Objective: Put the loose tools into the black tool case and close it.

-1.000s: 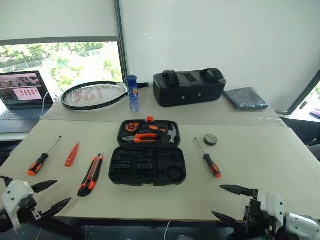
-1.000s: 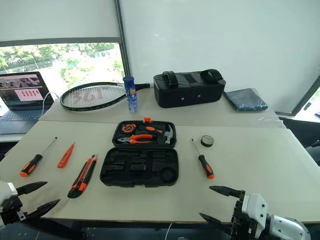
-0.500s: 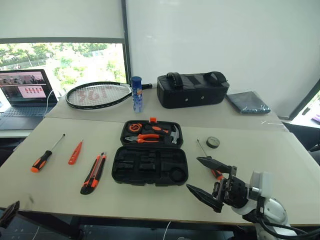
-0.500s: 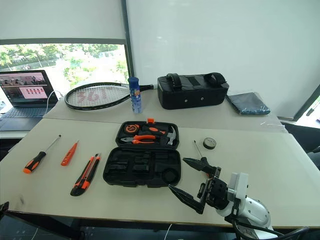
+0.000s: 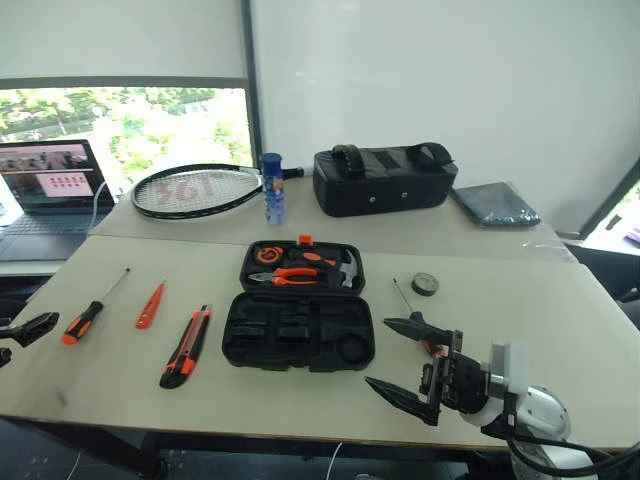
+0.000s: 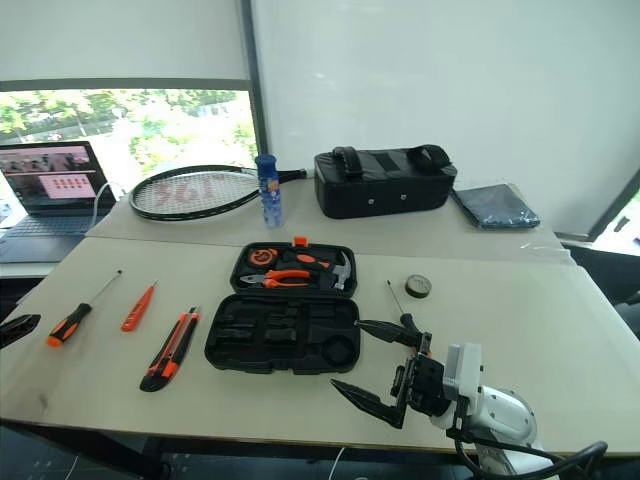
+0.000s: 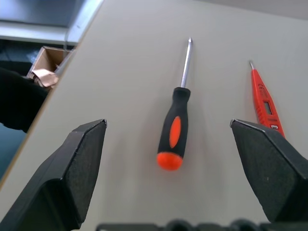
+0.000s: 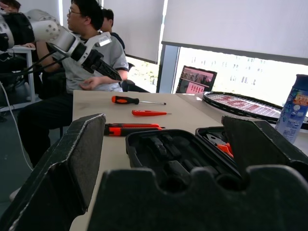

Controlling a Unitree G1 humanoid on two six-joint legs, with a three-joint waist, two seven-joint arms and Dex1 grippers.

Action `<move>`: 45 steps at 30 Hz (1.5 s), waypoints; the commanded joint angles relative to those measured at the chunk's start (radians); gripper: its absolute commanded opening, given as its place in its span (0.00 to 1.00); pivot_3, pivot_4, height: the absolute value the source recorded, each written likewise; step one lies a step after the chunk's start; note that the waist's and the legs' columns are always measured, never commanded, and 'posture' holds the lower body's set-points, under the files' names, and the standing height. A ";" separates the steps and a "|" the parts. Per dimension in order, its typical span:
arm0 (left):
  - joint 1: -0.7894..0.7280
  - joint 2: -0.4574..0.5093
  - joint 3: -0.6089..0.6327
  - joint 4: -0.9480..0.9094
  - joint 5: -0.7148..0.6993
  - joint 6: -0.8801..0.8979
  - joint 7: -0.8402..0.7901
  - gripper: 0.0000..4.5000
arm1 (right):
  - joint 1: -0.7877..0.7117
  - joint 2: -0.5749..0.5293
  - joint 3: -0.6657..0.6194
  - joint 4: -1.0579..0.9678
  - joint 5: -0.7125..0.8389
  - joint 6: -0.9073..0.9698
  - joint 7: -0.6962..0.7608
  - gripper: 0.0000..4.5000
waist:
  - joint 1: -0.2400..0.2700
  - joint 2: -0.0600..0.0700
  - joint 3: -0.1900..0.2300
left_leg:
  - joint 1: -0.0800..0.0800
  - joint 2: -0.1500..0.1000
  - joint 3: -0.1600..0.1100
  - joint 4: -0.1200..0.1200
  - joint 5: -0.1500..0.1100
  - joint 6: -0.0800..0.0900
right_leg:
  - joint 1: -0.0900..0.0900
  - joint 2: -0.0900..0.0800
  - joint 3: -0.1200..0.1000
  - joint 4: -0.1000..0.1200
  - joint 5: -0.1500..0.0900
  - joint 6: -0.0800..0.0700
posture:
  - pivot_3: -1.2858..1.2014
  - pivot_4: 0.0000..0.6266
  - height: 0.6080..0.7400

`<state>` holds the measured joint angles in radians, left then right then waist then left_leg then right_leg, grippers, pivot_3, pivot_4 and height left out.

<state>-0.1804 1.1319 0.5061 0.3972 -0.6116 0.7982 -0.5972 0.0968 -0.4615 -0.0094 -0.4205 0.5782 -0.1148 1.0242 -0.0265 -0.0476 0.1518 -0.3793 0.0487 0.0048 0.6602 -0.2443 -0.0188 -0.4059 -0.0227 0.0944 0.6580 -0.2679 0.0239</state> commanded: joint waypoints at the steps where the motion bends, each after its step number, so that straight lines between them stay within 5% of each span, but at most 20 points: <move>1: -0.170 0.036 -0.150 0.176 0.112 -0.002 -0.071 0.98 | -0.010 -0.001 -0.008 -0.014 -0.002 -0.016 -0.004 1.00 | -0.007 -0.001 0.000 | -0.001 0.000 0.000 0.000 0.000 0.000 | 0.000 0.000 0.000 0.000 0.001 -0.002 | 0.52 0.24 1.00; 6: -0.391 -0.001 -0.340 0.436 0.274 -0.082 -0.182 0.98 | 0.003 0.002 -0.016 -0.016 -0.014 -0.026 -0.017 1.00 | -0.015 -0.002 -0.001 | -0.008 -0.001 -0.001 0.000 -0.001 -0.001 | -0.008 0.001 0.000 0.004 0.002 -0.004 | 0.52 0.24 1.00; 11: -0.485 -0.036 -0.397 0.585 0.362 -0.164 -0.225 0.98 | 0.019 0.004 -0.021 -0.019 -0.025 -0.035 -0.026 1.00 | -0.012 -0.002 -0.001 | -0.012 -0.001 -0.001 0.000 0.000 -0.001 | -0.014 0.000 0.000 0.007 0.002 -0.004 | 0.52 0.24 1.00; 14: -0.514 -0.049 -0.395 0.641 0.389 -0.210 -0.233 0.84 | 0.030 0.004 -0.021 -0.020 -0.030 -0.042 -0.030 1.00 | -0.011 -0.002 -0.001 | -0.012 -0.001 -0.001 0.001 0.000 -0.001 | -0.014 0.000 0.000 0.007 0.002 -0.004 | 0.52 0.24 1.00; 22: -0.517 -0.040 -0.299 0.708 0.372 -0.387 -0.258 0.20 | 0.067 -0.006 -0.031 -0.020 -0.037 -0.058 -0.025 1.00 | -0.009 -0.002 -0.001 | -0.012 -0.001 -0.001 0.001 0.000 -0.001 | -0.014 0.000 0.000 0.007 0.002 -0.004 | 0.52 0.24 1.00; 29: -0.492 -0.084 -0.139 0.506 0.205 -0.635 -0.575 0.20 | 0.088 -0.035 -0.068 -0.016 -0.026 -0.058 -0.016 1.00 | -0.003 -0.003 -0.001 | -0.013 -0.001 -0.001 0.001 0.000 -0.001 | -0.014 0.000 0.000 0.007 0.003 -0.005 | 0.52 0.24 1.00; 36: -0.578 -0.223 -0.495 0.164 0.384 -0.788 -0.847 0.20 | 0.139 -0.085 -0.208 -0.023 0.023 -0.039 -0.033 1.00 | 0.032 -0.001 -0.002 | -0.013 -0.003 0.000 0.003 0.000 -0.001 | -0.011 -0.001 0.001 0.007 0.002 -0.004 | 0.52 0.24 1.00; 45: -0.865 -0.505 -0.777 0.390 0.655 -0.992 -0.815 0.20 | 0.218 -0.060 -0.224 -0.100 -0.012 -0.049 -0.086 1.00 | 0.010 -0.001 -0.002 | -0.014 -0.003 -0.001 0.008 0.000 -0.001 | -0.010 0.000 0.002 0.006 0.003 -0.002 | 0.52 0.24 1.00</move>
<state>-1.0122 0.6337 -0.2396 0.7394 -0.0087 -0.1303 -1.4204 0.3043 -0.5277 -0.2262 -0.4651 0.5706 -0.1463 0.9615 -0.0167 -0.0488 0.1503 -0.3932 0.0450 0.0034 0.6684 -0.2446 -0.0194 -0.4156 -0.0229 0.0974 0.6645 -0.2645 0.0225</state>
